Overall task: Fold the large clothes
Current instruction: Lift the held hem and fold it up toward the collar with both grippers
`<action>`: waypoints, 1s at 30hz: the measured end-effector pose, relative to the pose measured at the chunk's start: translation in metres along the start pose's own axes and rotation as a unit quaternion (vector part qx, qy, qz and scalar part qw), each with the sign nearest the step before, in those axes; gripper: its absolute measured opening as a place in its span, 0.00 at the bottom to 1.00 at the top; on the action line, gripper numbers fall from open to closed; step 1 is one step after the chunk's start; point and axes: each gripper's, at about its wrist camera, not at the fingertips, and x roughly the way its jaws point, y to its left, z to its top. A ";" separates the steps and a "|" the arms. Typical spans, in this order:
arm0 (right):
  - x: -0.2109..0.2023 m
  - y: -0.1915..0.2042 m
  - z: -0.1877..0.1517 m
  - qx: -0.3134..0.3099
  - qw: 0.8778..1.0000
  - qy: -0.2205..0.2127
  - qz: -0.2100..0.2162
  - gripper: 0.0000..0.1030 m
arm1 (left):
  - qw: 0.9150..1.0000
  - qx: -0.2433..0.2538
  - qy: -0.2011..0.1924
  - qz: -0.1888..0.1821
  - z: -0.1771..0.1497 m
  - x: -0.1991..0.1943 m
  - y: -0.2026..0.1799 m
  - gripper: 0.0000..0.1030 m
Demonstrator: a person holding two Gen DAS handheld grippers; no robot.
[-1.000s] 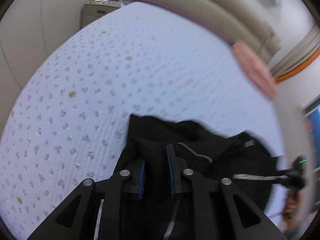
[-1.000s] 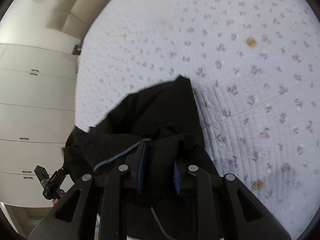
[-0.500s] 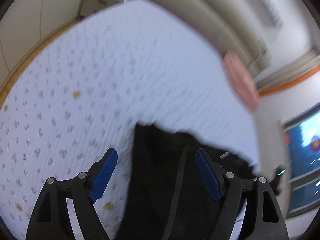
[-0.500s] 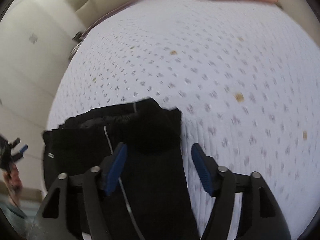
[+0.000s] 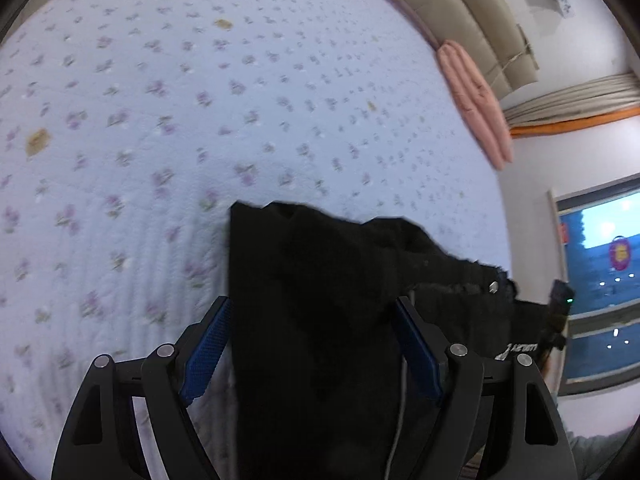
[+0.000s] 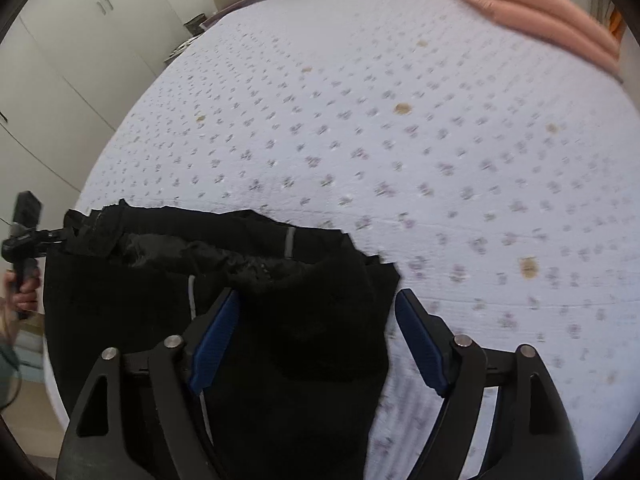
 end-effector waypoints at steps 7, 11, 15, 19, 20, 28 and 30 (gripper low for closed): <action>-0.064 0.017 -0.012 -0.005 0.992 -0.075 -0.102 0.20 | 0.994 0.035 -0.092 0.041 -0.014 -0.044 -0.044 0.11; -0.103 0.035 0.017 -0.035 0.978 -0.135 -0.155 0.19 | 0.985 0.064 -0.160 0.030 0.005 -0.094 -0.082 0.11; -0.072 0.030 0.055 -0.023 0.973 -0.132 -0.190 0.19 | 0.982 0.062 -0.165 0.068 0.042 -0.076 -0.089 0.11; 0.013 0.013 0.061 -0.015 0.973 -0.044 -0.225 0.19 | 0.982 0.047 -0.099 0.155 0.056 -0.008 -0.057 0.11; 0.035 0.011 0.058 -0.018 0.973 -0.022 -0.231 0.19 | 0.981 0.046 -0.086 0.166 0.055 0.003 -0.052 0.12; 0.093 0.003 0.046 -0.014 0.967 0.035 -0.252 0.23 | 0.986 0.008 -0.055 0.159 0.051 0.049 -0.007 0.26; 0.087 0.000 0.047 -0.006 0.971 0.038 -0.236 0.24 | 0.980 0.016 -0.069 0.186 0.050 0.030 -0.008 0.50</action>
